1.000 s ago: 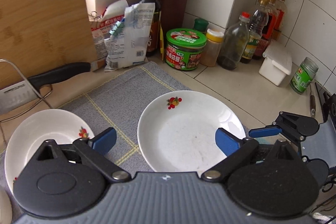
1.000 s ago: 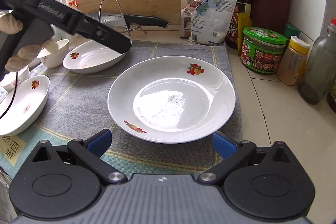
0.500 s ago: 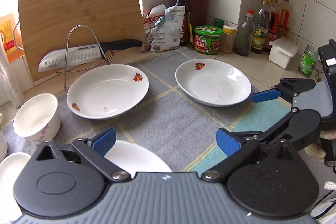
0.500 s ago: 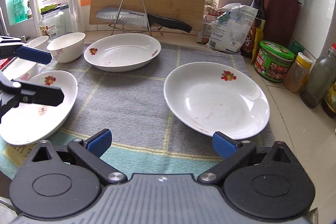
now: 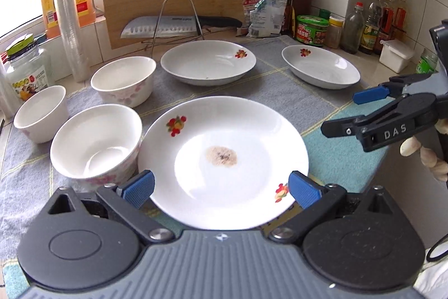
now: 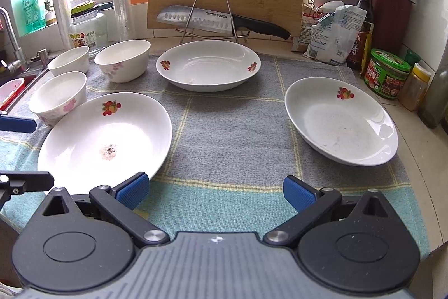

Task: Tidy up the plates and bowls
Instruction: 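Open the left tool and withdraw it from the deep plate, then move the right tool to the rim of the large stained white plate and grasp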

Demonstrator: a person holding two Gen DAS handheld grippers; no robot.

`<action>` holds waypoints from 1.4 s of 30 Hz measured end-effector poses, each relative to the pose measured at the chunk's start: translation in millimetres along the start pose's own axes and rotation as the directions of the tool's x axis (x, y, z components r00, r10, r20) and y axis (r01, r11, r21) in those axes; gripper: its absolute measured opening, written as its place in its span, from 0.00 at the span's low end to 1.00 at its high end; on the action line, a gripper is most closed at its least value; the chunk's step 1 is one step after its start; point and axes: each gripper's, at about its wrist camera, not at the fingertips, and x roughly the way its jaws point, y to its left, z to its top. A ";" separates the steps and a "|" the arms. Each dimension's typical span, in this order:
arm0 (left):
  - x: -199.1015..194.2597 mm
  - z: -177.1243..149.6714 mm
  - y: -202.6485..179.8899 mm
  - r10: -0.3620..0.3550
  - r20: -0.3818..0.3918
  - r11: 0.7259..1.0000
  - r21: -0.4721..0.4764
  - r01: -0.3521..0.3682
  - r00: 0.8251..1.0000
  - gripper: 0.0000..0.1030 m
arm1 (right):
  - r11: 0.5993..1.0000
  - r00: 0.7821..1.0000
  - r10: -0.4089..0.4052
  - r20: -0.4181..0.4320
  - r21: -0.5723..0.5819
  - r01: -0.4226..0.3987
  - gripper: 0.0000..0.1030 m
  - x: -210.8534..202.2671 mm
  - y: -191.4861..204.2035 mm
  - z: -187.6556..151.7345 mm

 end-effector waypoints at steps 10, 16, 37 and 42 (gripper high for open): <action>19.4 -36.5 10.4 -0.021 -0.113 0.999 -0.041 0.017 0.993 0.98 | 0.992 0.992 0.097 -0.076 -0.070 -0.103 1.00 26.9 26.8 12.8; 32.3 -36.3 1.1 0.024 -0.107 1.000 0.017 -0.023 0.994 1.00 | 0.974 0.969 0.195 -0.151 -0.089 -0.209 1.00 46.8 34.2 19.7; 36.3 -37.3 0.8 0.037 -0.038 0.999 -0.010 -0.037 0.999 1.00 | 0.866 0.893 0.281 -0.351 -0.308 -0.393 1.00 101.8 50.1 51.2; 36.5 -37.1 0.3 0.039 -0.040 0.999 -0.011 -0.039 0.998 1.00 | 0.849 0.889 0.295 -0.352 -0.331 -0.412 1.00 105.3 50.3 53.7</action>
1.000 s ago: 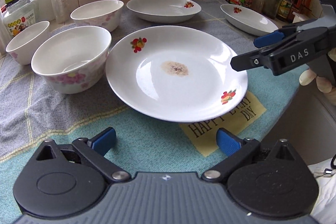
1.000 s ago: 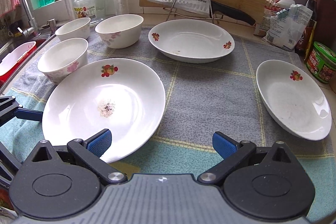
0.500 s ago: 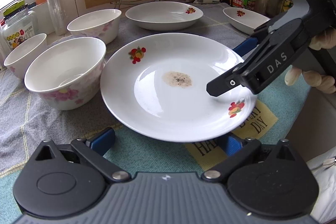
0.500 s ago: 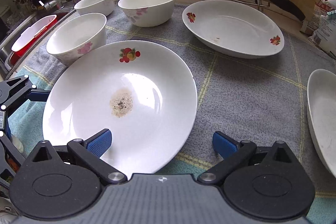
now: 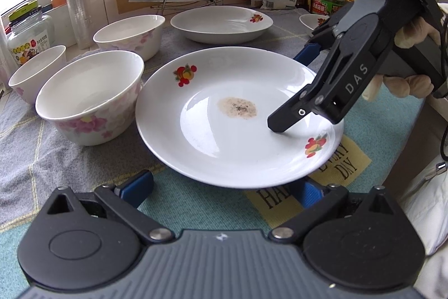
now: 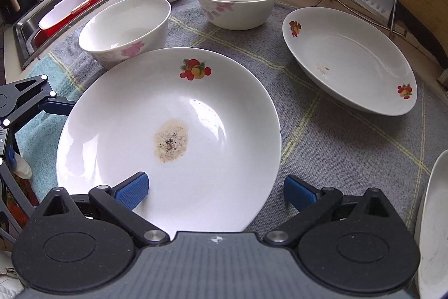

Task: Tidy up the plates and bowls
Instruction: 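Move the right tool to the rim of the large stained white plate and grasp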

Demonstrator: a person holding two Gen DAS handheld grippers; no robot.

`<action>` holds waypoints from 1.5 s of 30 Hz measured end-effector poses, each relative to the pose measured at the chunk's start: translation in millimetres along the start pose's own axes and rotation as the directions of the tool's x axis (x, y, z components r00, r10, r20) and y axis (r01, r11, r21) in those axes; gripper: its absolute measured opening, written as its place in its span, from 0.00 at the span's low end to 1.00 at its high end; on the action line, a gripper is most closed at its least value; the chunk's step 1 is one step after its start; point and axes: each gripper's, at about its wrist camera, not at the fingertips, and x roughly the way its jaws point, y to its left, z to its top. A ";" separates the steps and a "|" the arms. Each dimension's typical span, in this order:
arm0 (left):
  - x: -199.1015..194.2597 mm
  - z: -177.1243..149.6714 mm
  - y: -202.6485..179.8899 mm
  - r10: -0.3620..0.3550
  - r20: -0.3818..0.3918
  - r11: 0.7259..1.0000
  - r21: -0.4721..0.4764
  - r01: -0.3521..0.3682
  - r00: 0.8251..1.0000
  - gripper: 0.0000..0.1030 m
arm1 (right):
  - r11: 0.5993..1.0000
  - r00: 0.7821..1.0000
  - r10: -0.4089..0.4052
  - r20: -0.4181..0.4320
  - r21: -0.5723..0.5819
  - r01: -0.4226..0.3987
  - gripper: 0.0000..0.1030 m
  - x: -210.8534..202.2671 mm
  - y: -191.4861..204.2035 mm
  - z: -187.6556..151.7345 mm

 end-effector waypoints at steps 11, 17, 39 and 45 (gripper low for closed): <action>3.8 1.9 9.2 -0.095 0.015 0.991 0.100 0.093 0.995 1.00 | 1.000 1.000 -0.009 0.006 0.020 0.009 1.00 4.6 -0.1 6.3; 4.3 0.5 19.9 -0.170 0.026 0.972 0.171 0.163 0.985 1.00 | 0.997 0.999 -0.039 0.008 0.072 0.038 1.00 5.2 1.6 7.5; 4.3 -0.6 27.4 -0.260 0.035 0.936 0.256 0.243 0.965 0.99 | 0.983 0.995 0.104 0.004 0.149 -0.104 1.00 5.9 -7.6 14.2; 3.5 -1.4 28.1 -0.262 0.040 0.935 0.256 0.244 0.964 1.00 | 0.952 0.975 0.219 0.032 0.214 -0.221 1.00 5.8 -29.8 15.9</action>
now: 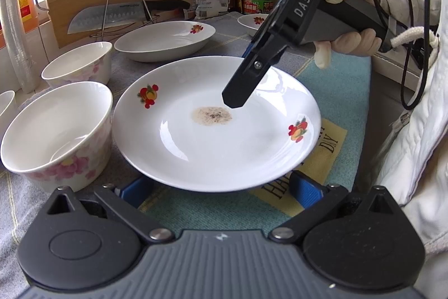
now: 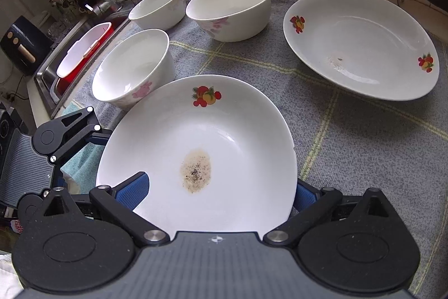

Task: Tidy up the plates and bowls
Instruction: 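Move the right tool to the rim of the large stained white plate and grasp, then lift the stained plate by its rim with the right tool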

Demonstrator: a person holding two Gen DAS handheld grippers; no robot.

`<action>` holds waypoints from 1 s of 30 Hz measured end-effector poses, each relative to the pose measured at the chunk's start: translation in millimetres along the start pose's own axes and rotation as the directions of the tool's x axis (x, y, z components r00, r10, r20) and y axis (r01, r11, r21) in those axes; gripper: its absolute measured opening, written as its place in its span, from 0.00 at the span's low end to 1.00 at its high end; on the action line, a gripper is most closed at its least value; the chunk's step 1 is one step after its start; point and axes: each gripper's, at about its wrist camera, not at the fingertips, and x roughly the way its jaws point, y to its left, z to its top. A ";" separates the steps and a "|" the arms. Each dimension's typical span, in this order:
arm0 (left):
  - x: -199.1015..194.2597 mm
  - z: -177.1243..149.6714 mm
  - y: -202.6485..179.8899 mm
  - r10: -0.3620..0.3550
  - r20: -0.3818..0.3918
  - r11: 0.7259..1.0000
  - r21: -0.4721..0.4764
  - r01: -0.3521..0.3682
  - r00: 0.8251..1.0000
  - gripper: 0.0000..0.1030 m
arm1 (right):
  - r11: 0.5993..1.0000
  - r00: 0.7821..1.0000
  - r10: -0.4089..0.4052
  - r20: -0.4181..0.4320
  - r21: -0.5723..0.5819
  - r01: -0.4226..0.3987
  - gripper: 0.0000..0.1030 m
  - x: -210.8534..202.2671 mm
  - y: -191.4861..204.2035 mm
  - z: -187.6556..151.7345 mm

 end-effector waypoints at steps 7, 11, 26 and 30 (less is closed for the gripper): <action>-0.3 1.1 -0.1 0.000 -0.007 1.000 0.000 0.000 1.000 1.00 | 0.996 0.996 0.087 -0.027 0.025 -0.086 1.00 1.9 -12.9 13.1; 0.5 3.0 -0.7 0.006 -0.016 1.000 -0.002 -0.006 1.000 1.00 | 0.993 0.993 0.117 -0.034 0.031 -0.116 1.00 4.4 -16.9 20.6; -0.5 7.6 -1.4 0.041 -0.023 0.999 0.034 -0.040 0.999 1.00 | 0.972 0.981 0.189 -0.044 0.152 -0.180 0.94 3.6 -34.0 28.0; 0.4 9.1 -0.9 0.041 -0.022 0.998 0.039 -0.041 0.999 0.99 | 0.976 0.984 0.170 -0.055 0.146 -0.160 0.91 3.0 -32.4 29.3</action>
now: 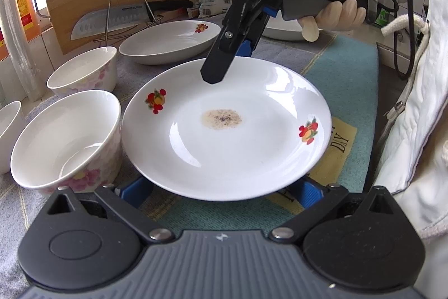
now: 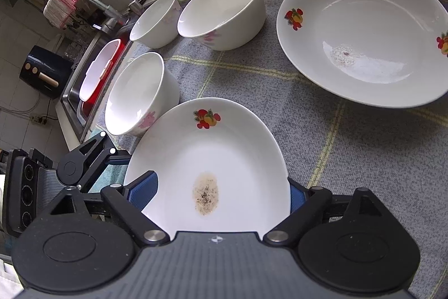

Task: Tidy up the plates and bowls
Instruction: 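Lift the stained plate by its rim with the right tool, then carry the stained plate with the right tool toward the deep fruit-print plate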

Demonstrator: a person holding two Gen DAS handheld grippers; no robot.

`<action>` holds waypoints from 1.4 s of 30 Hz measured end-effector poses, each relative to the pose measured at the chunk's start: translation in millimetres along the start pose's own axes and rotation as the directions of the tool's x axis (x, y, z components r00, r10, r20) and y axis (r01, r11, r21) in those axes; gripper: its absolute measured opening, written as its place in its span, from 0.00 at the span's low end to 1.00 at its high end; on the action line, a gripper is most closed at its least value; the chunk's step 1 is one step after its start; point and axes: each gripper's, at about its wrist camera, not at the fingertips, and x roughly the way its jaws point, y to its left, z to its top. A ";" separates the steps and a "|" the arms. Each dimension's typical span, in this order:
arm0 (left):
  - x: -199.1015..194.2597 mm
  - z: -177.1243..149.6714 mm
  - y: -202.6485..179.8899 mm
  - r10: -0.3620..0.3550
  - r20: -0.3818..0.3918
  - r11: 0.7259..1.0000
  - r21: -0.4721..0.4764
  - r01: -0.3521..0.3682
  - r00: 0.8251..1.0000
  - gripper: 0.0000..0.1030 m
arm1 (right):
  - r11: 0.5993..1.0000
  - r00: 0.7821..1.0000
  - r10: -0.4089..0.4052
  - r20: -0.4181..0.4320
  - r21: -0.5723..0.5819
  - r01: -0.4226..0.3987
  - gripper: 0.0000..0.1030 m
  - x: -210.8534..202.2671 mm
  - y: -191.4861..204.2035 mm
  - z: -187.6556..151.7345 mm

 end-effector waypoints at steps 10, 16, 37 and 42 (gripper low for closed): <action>-0.7 0.8 -1.7 0.001 -0.004 1.000 -0.003 -0.001 1.000 0.97 | 1.000 1.000 -0.024 -0.020 0.006 0.024 0.90 1.8 2.5 3.3; -1.9 1.3 -3.0 0.004 -0.012 1.000 0.000 -0.004 1.000 0.96 | 1.000 0.999 -0.028 -0.026 0.006 0.028 0.90 2.2 4.4 2.5; -1.8 19.5 -8.5 -0.015 -0.020 1.000 0.009 0.016 1.000 0.96 | 0.999 0.999 -0.034 0.003 -0.005 0.034 0.90 -22.5 2.2 -6.0; 1.0 30.7 -12.1 -0.026 -0.015 0.999 0.019 0.026 1.000 0.96 | 0.999 0.999 -0.040 0.023 -0.003 0.040 0.90 -35.0 -2.4 -9.0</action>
